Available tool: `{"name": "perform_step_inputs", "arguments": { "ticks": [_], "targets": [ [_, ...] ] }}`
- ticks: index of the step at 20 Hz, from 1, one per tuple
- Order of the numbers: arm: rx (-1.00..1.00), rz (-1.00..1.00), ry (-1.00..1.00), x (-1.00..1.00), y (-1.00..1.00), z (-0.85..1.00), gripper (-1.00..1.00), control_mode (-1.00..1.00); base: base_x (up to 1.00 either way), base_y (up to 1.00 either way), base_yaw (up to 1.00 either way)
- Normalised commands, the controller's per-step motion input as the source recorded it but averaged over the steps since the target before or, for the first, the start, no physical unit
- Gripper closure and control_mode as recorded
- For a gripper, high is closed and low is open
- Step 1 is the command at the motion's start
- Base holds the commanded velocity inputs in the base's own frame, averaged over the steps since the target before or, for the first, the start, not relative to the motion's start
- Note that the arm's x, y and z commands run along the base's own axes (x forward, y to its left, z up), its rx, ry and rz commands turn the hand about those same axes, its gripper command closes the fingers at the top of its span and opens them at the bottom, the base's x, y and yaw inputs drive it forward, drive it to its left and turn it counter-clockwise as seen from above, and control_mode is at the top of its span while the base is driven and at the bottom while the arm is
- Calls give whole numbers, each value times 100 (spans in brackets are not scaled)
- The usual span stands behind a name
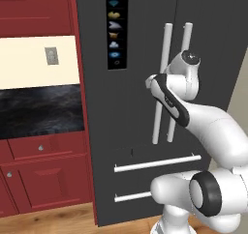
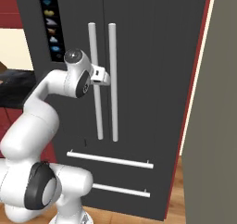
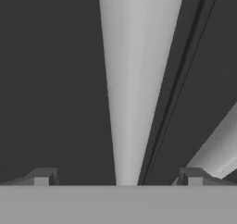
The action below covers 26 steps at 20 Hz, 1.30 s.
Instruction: Retrieve the sausage and cheese from the fridge and place them on the cutting board on the counter.
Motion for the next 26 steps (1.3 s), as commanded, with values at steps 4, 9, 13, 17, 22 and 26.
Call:
{"name": "perform_step_inputs", "arguments": {
  "ticks": [4, 9, 13, 17, 22, 26],
  "targets": [
    [0, -2, 0, 39, -1, 6, -100, -100, 0, 0, 0],
    [3, -1, 0, 26, -7, 0, -100, -100, 0, 0, 0],
    [3, 0, -4, 16, -18, -2, -100, -100, 0, 0, 0],
    [0, -4, 0, 36, -7, -1, -100, -100, 0, 0, 0],
    [0, -3, 0, 42, -2, 0, 100, -100, 0, 0, 0],
    [1, -1, 2, 30, 0, 1, 100, -100, 0, 0, 0]
  ]
}}
